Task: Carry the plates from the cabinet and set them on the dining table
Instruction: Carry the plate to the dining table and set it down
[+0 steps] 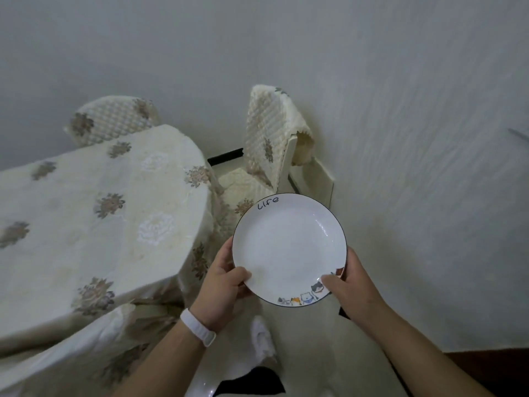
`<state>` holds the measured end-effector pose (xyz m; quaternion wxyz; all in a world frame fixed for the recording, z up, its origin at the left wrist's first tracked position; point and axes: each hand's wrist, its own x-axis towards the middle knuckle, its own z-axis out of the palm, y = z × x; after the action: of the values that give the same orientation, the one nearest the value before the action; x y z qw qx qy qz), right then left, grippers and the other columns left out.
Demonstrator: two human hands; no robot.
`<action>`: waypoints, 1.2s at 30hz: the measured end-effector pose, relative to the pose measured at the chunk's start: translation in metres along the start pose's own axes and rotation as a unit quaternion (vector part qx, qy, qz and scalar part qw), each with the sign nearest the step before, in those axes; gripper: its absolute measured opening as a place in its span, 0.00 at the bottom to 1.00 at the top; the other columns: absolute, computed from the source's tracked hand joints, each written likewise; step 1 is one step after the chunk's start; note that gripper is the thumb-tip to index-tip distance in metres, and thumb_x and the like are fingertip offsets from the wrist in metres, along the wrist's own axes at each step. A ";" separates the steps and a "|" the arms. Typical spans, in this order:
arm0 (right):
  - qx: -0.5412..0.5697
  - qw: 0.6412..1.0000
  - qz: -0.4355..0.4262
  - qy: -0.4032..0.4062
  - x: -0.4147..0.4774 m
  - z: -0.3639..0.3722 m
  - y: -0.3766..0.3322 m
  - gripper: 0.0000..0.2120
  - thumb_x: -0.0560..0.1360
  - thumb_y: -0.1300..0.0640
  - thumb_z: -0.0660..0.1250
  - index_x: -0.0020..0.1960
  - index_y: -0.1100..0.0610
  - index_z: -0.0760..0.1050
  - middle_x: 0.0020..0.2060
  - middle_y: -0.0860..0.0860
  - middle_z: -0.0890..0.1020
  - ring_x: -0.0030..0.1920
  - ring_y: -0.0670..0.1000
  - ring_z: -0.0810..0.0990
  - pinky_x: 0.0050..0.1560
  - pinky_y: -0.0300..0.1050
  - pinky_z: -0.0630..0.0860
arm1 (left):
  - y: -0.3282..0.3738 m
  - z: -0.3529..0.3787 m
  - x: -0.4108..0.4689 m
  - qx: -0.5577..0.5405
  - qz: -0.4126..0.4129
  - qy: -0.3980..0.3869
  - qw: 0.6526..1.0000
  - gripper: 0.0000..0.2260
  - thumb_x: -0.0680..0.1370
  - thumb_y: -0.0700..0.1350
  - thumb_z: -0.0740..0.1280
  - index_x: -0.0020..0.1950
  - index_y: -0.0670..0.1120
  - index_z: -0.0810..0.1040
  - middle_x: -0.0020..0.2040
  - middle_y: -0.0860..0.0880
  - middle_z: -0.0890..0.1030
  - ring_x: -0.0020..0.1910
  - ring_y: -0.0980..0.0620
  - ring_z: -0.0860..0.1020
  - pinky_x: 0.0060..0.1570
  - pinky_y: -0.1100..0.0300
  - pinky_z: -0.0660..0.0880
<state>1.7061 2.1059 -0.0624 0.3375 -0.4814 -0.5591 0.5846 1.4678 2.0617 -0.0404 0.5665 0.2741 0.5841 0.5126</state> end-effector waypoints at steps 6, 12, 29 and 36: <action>-0.044 0.998 0.010 -0.045 0.064 0.020 -0.008 0.22 0.68 0.56 0.64 0.54 0.31 0.69 0.50 0.45 0.82 0.53 0.50 0.80 0.51 0.47 0.80 | 0.001 -0.031 0.051 -0.029 -0.006 0.030 0.999 0.33 0.73 0.25 0.56 0.66 0.59 0.74 0.52 0.54 0.85 0.44 0.51 0.84 0.36 0.52 0.80; -0.055 0.998 0.012 -0.030 0.144 0.041 -0.028 0.26 0.69 0.62 0.64 0.63 0.43 0.68 0.50 0.37 0.82 0.52 0.40 0.80 0.45 0.31 0.75 | 0.025 -0.055 0.133 -0.068 0.005 0.006 0.998 0.32 0.70 0.29 0.61 0.66 0.59 0.74 0.56 0.50 0.84 0.49 0.46 0.84 0.40 0.50 0.81; -0.091 0.983 0.026 -0.156 0.353 0.186 -0.085 0.28 0.67 0.58 0.65 0.65 0.42 0.69 0.52 0.42 0.82 0.56 0.48 0.80 0.55 0.52 0.78 | 0.101 -0.206 0.259 -0.116 0.003 0.131 0.985 0.33 0.65 0.36 0.61 0.66 0.61 0.73 0.52 0.44 0.84 0.46 0.43 0.83 0.39 0.48 0.80; -0.122 0.962 0.028 -0.243 0.425 0.227 -0.081 0.26 0.72 0.65 0.66 0.64 0.42 0.68 0.47 0.34 0.81 0.48 0.36 0.79 0.42 0.28 0.74 | 0.109 -0.235 0.281 -0.138 -0.011 0.226 0.964 0.32 0.65 0.35 0.62 0.64 0.61 0.75 0.51 0.43 0.84 0.46 0.43 0.82 0.39 0.49 0.80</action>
<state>1.3501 2.4397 -0.0824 0.1132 -0.3777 -0.6777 0.6207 1.1597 2.2829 -0.0874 0.4576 0.0636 0.6241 0.6302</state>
